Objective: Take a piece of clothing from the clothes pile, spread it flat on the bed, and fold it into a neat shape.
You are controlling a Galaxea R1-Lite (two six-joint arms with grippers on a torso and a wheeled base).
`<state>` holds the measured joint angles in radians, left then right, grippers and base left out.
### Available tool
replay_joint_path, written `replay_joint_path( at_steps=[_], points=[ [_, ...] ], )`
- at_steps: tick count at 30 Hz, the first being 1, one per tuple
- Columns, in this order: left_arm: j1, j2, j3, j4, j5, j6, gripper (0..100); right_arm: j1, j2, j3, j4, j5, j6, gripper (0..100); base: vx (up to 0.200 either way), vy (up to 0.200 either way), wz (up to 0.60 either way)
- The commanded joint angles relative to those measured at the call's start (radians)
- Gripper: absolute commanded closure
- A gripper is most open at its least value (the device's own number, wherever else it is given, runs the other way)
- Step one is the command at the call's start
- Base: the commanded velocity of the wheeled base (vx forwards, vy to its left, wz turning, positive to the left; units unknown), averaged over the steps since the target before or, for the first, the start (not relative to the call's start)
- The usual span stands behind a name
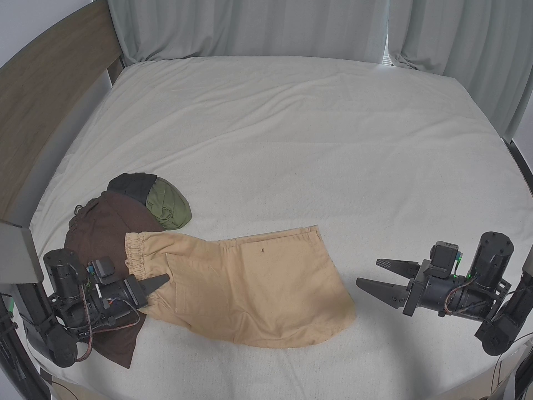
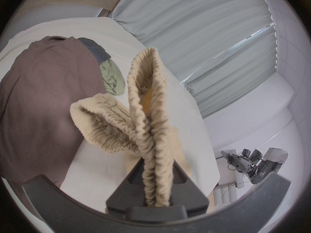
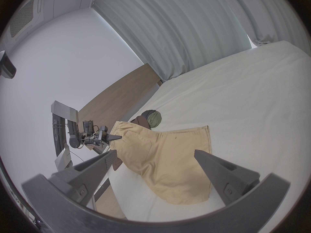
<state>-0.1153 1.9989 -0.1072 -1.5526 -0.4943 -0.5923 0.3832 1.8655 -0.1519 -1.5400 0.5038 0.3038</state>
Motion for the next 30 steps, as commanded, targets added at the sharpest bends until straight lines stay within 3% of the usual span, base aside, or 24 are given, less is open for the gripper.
replay_joint_path(
  at_steps=[1,13,21,30],
  points=[
    [-0.084,-0.014,-0.032,-0.001,0.039,-0.003,100,-0.001,-0.006,0.000,0.000,0.001,0.000,0,0.000,0.000,0.00],
    [-0.199,-0.005,-0.101,0.000,0.045,-0.057,100,-0.003,-0.006,0.000,0.000,0.001,0.000,0,0.000,0.000,0.00],
    [-0.277,0.038,-0.158,0.000,0.145,-0.055,100,-0.006,-0.009,-0.001,0.000,0.001,0.001,0,0.000,0.000,0.00],
    [-0.331,0.103,-0.223,0.000,0.163,-0.057,100,-0.017,-0.011,-0.011,-0.002,0.001,0.001,0,0.000,0.000,0.00]
  ],
)
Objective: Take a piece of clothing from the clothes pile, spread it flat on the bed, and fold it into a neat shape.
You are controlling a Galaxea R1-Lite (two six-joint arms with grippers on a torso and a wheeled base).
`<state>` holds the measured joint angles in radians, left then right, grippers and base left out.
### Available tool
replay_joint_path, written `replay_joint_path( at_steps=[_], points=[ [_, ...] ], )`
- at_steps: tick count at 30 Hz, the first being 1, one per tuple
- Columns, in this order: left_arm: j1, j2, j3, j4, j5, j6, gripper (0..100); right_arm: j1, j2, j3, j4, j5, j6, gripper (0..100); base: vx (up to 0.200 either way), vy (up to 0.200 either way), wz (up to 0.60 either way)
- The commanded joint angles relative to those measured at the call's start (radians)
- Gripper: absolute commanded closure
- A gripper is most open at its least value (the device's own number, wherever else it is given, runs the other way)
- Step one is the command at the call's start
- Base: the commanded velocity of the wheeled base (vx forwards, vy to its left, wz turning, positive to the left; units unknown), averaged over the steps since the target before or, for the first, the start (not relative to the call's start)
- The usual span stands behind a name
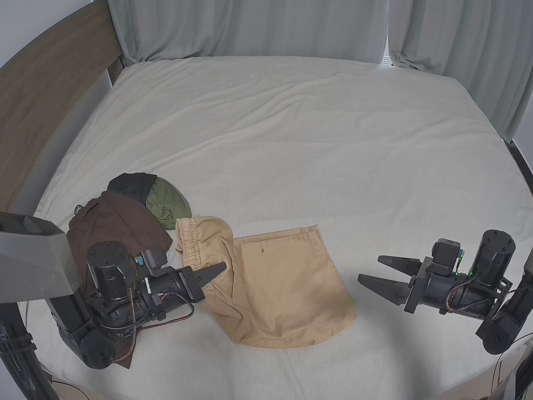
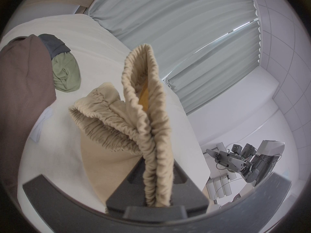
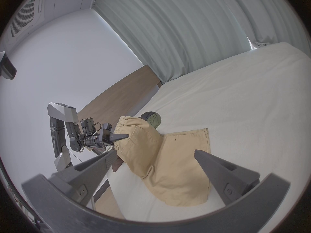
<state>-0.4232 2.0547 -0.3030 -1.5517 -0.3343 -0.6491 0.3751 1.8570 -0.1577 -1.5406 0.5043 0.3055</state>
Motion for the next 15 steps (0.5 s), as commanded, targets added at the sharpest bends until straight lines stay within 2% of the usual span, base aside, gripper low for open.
replay_joint_path(
  at_steps=[1,5,15],
  points=[
    [-0.026,0.053,-0.034,-0.001,0.008,0.000,100,-0.015,-0.006,-0.005,-0.001,0.000,0.000,0,0.000,0.000,0.00],
    [-0.062,0.085,-0.056,-0.002,0.040,-0.003,100,-0.031,-0.002,-0.006,-0.001,0.003,-0.002,0,0.000,0.000,0.00],
    [-0.109,0.121,-0.137,-0.001,0.037,-0.092,100,-0.058,-0.006,-0.025,0.001,0.007,0.001,0,0.000,0.000,0.00]
  ],
)
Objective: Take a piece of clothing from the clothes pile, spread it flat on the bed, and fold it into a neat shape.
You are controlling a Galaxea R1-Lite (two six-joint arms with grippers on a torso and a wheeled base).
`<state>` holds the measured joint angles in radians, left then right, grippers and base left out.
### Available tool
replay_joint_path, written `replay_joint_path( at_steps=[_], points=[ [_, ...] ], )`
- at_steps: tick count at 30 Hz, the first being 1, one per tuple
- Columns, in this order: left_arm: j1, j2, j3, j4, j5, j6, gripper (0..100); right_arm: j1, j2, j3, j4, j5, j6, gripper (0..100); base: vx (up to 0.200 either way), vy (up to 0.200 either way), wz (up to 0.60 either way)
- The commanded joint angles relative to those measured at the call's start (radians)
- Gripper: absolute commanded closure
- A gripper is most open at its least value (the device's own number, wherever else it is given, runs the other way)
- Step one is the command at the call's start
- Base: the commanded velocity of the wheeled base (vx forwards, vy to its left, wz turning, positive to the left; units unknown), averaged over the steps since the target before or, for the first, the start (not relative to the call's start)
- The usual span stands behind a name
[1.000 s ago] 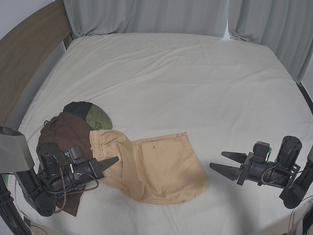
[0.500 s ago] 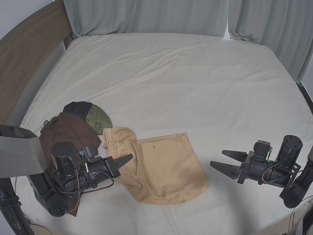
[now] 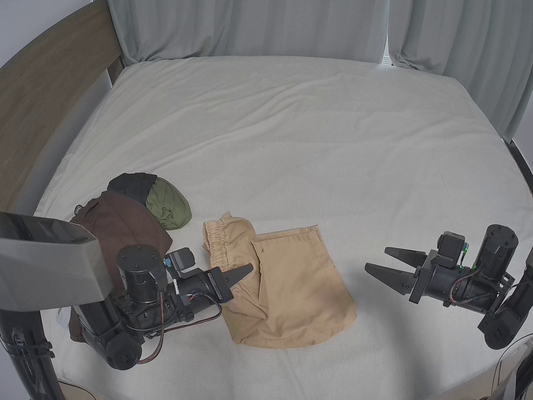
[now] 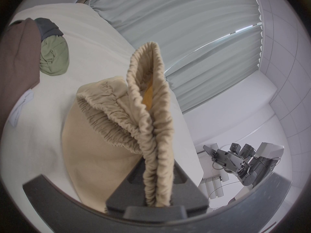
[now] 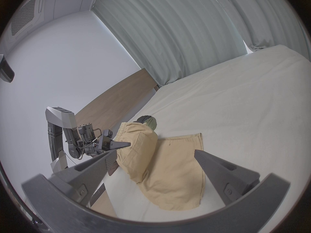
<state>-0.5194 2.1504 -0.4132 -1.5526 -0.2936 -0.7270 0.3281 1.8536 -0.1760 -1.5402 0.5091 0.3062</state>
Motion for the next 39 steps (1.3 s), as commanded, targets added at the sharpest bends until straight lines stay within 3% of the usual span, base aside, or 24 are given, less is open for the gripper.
replay_joint_path(
  at_steps=[1,13,33,34,39],
  points=[
    [-0.018,0.035,-0.038,0.000,-0.004,-0.022,100,-0.011,-0.002,-0.007,0.000,0.002,0.001,0,0.000,0.000,0.00],
    [-0.070,0.146,-0.147,-0.001,-0.009,-0.029,100,-0.037,-0.001,-0.019,0.000,0.003,0.005,0,0.000,0.000,0.00],
    [-0.102,0.236,-0.184,0.000,0.004,-0.022,100,-0.052,0.002,-0.025,0.000,0.014,0.007,0,0.000,0.000,0.00],
    [-0.102,0.243,-0.187,-0.001,0.005,-0.022,0,-0.052,0.002,-0.025,0.000,0.014,0.007,0,0.000,0.000,0.00],
    [-0.100,0.253,-0.214,0.000,0.024,-0.011,0,-0.052,0.002,-0.025,0.000,0.014,0.007,0,0.000,0.000,0.00]
  ],
)
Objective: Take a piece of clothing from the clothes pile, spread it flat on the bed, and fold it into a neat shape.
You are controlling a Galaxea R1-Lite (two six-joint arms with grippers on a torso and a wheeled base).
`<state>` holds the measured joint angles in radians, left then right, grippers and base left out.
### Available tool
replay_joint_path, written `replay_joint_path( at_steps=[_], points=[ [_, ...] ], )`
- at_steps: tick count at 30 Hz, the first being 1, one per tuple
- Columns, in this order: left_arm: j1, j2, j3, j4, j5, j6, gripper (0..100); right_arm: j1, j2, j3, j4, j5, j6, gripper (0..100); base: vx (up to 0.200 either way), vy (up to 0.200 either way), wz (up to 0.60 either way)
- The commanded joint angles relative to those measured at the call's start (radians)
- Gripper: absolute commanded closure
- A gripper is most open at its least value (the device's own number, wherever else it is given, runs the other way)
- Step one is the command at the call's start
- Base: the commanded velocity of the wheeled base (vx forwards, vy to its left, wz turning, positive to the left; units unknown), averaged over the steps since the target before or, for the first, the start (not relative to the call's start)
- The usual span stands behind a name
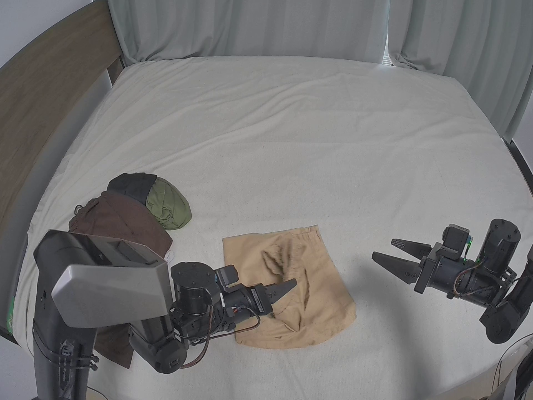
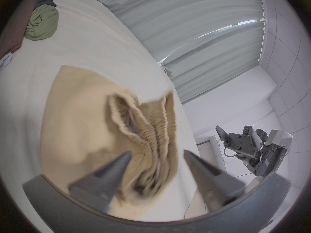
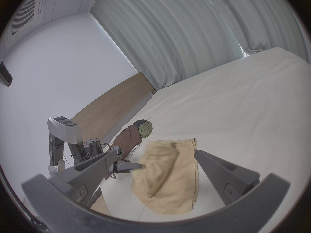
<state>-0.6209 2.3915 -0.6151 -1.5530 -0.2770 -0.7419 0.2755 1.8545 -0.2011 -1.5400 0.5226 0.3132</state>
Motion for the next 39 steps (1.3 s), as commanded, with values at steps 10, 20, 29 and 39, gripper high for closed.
replay_joint_path(
  at_steps=[10,20,29,39],
  points=[
    [0.035,-0.017,0.026,-0.001,0.019,0.016,0,0.002,0.003,0.006,0.000,0.002,-0.003,0,0.000,0.000,0.00],
    [0.158,-0.172,0.144,0.001,0.009,0.315,0,0.011,0.019,0.019,0.000,0.002,-0.008,0,0.000,0.000,0.00],
    [0.250,-0.265,0.271,-0.001,-0.059,0.559,0,0.013,0.037,0.038,0.000,0.002,-0.009,0,0.000,0.000,0.00],
    [0.389,-0.411,0.347,0.001,-0.183,0.717,0,0.014,0.060,0.069,0.000,-0.001,-0.052,0,0.000,0.000,0.00]
  ],
)
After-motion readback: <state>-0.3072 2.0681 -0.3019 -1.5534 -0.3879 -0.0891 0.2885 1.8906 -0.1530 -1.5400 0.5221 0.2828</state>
